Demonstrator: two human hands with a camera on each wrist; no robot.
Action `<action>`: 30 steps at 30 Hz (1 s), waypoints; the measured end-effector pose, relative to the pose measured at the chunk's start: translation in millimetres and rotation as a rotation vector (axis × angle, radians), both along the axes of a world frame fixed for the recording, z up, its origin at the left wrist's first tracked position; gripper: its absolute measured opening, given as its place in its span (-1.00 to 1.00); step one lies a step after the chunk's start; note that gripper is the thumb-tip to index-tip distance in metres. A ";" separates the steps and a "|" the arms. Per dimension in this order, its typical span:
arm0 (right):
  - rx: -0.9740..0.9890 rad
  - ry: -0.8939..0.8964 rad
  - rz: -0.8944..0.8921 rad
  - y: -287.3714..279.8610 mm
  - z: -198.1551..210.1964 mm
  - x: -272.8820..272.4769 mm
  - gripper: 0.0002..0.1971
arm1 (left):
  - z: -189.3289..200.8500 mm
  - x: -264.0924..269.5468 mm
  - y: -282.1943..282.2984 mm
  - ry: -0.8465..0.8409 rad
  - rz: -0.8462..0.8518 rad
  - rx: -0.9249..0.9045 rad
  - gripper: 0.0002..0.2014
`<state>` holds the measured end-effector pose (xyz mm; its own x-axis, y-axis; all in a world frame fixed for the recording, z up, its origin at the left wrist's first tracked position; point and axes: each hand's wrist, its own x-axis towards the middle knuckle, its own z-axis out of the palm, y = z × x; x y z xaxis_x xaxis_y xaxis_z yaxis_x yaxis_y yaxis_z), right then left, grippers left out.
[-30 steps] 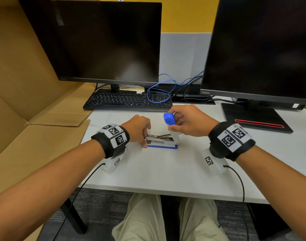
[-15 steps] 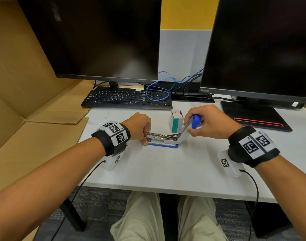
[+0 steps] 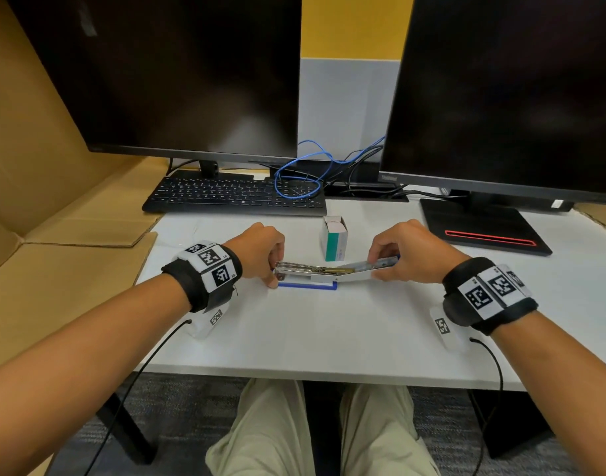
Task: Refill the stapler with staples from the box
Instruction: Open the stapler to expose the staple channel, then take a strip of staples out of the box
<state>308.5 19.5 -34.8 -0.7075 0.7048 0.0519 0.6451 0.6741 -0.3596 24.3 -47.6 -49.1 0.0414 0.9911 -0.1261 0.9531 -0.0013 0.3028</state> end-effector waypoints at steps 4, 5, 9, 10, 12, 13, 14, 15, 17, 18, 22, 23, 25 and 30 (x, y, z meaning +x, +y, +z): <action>-0.012 -0.018 -0.002 1.9 -4.9 1.0 -0.83 | -0.8 -0.9 1.0 0.005 0.001 0.004 -0.54; -0.011 -0.023 -0.004 2.9 -5.4 0.3 -0.83 | -0.8 -1.2 1.1 0.009 -0.001 0.003 -0.54; -0.011 -0.084 -0.013 7.9 -9.4 -1.9 -0.83 | 1.2 1.2 3.2 0.060 -0.011 -0.010 -0.55; -0.003 -0.114 -0.009 8.3 -10.1 -3.4 -0.82 | 2.6 2.9 4.0 0.086 -0.015 -0.019 -0.55; 0.014 -0.166 -0.006 8.4 -9.9 -6.8 -0.81 | 6.0 7.3 5.8 0.146 -0.036 -0.045 -0.55; 0.020 -0.184 -0.004 8.2 -8.6 -8.6 -0.81 | 7.7 9.3 7.2 0.179 -0.051 -0.058 -0.56; 0.029 -0.202 -0.002 8.2 -7.3 -10.2 -0.80 | 9.1 11.1 8.5 0.214 -0.065 -0.074 -0.56; 0.039 -0.219 0.002 7.8 -6.0 -12.0 -0.80 | 11.0 12.7 10.2 0.249 -0.080 -0.091 -0.56; 0.053 -0.249 0.007 7.3 -3.6 -14.6 -0.79 | 15.7 15.2 14.3 0.309 -0.115 -0.129 -0.52; 0.053 -0.262 0.007 7.4 -2.6 -15.7 -0.78 | 19.4 16.9 16.6 0.319 -0.129 -0.143 -0.49; 0.034 -0.315 0.017 6.8 2.9 -18.4 -0.73 | 39.8 28.8 28.4 0.217 -0.148 0.028 -0.61; 0.026 -0.324 0.018 7.0 5.5 -19.2 -0.71 | 44.1 32.4 31.8 0.162 -0.144 0.105 -0.69; 0.013 -0.324 0.014 8.0 12.4 -21.8 -0.68 | 48.9 39.3 39.0 0.039 -0.123 0.225 -0.80; 0.047 -0.167 -0.062 22.0 25.9 -38.4 -0.62 | 45.4 49.8 62.3 -0.043 -0.145 0.213 -0.64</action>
